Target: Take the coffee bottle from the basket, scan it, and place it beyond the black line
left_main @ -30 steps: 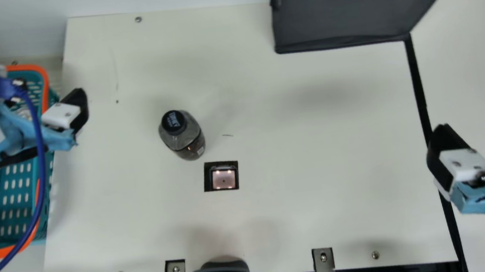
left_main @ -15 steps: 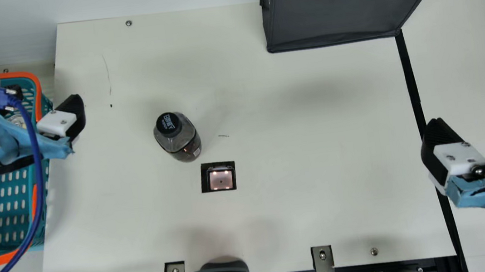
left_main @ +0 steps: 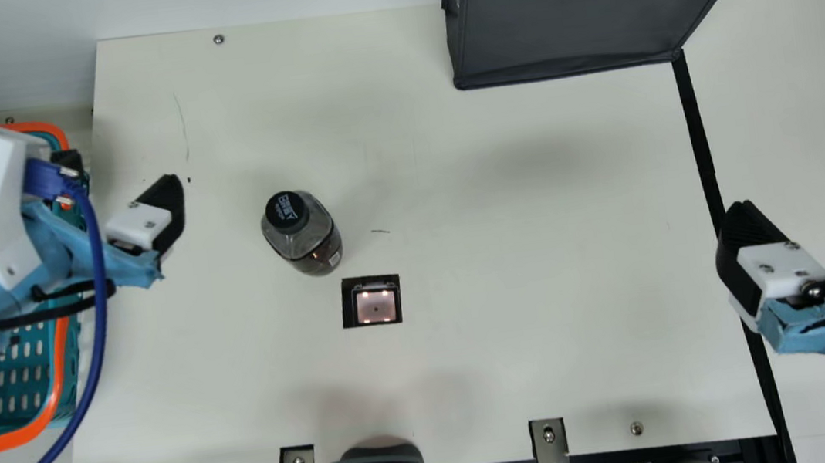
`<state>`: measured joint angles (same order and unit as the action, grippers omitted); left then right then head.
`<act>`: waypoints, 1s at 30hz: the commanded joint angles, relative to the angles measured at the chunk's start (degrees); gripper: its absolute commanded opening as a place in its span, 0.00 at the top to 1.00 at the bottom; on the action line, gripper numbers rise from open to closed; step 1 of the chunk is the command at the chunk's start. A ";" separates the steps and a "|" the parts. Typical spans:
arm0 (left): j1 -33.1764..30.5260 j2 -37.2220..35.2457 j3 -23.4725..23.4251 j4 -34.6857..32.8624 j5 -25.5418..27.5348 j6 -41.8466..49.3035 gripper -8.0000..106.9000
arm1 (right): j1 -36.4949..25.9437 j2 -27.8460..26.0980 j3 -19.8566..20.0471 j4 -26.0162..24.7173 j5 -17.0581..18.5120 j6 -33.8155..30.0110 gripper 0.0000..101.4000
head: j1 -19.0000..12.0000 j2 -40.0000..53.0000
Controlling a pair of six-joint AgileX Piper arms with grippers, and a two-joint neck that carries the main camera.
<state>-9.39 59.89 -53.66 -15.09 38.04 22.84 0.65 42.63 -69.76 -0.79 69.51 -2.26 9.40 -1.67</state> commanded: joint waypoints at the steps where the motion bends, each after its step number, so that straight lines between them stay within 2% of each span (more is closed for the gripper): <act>1: -2.30 0.47 -0.27 1.16 -0.17 -2.01 0.15 | 0.00 0.00 0.00 0.00 0.00 0.00 0.10 | -1.48 0.09; 15: -13.18 4.82 -2.93 10.44 -1.60 -15.84 0.15 | 0.00 0.00 0.00 0.00 0.00 0.00 0.10 | -1.48 0.09; 30: -21.33 6.60 -2.53 19.26 -1.61 -31.50 0.15 | 0.00 0.00 0.00 0.00 0.00 0.00 0.10 | -1.48 0.09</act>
<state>-30.26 66.40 -56.23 3.68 36.39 -6.88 0.65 42.63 -69.76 -0.79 69.51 -2.26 9.40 -1.58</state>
